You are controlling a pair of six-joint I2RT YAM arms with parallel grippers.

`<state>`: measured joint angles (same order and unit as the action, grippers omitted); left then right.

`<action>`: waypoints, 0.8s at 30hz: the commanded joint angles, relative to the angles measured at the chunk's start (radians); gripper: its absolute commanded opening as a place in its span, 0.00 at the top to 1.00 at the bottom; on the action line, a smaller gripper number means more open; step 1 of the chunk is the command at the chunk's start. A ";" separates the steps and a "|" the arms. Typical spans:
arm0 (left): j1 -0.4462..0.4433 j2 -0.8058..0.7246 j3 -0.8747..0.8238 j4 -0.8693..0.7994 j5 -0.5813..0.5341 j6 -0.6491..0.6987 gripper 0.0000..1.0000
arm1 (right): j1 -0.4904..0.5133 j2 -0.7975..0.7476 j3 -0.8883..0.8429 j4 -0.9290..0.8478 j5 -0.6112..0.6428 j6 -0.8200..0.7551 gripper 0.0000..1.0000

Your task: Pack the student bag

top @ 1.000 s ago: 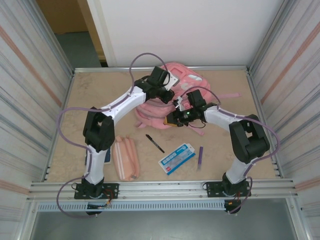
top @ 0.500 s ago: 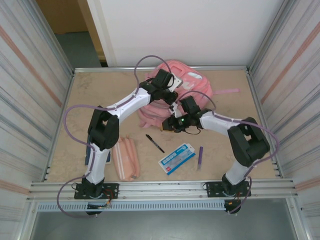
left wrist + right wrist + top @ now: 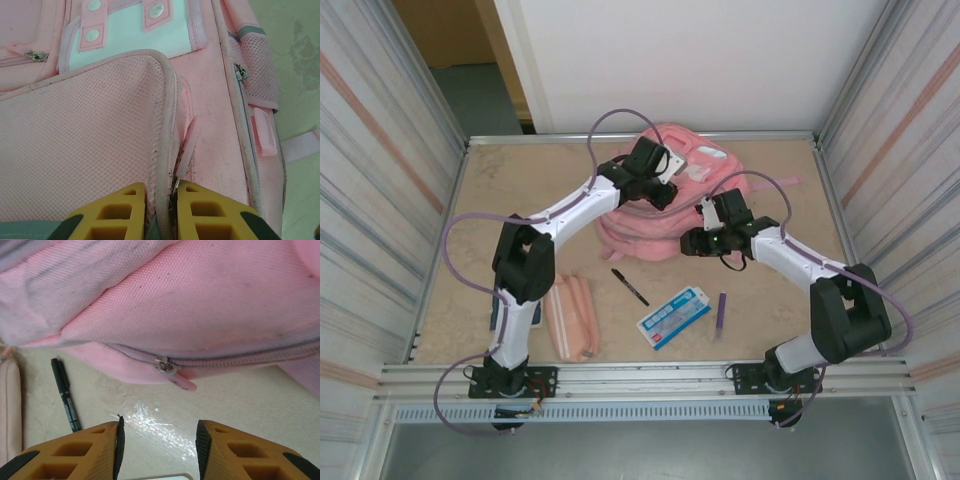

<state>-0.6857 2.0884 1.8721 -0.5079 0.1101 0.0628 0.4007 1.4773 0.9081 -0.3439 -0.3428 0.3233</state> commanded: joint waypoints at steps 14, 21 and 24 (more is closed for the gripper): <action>-0.062 -0.179 -0.027 0.086 -0.033 -0.037 1.00 | 0.018 0.019 -0.023 0.093 0.052 -0.058 0.76; -0.063 -0.167 -0.014 0.090 -0.043 -0.042 1.00 | 0.053 0.000 -0.019 0.073 -0.037 -0.025 0.85; -0.062 -0.149 -0.003 0.095 -0.054 -0.044 1.00 | 0.066 0.006 -0.009 0.055 -0.113 0.006 0.87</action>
<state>-0.7399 2.0087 1.8278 -0.5205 0.0517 0.0437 0.4469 1.5028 0.8856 -0.2775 -0.3634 0.2947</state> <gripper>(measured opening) 0.157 0.136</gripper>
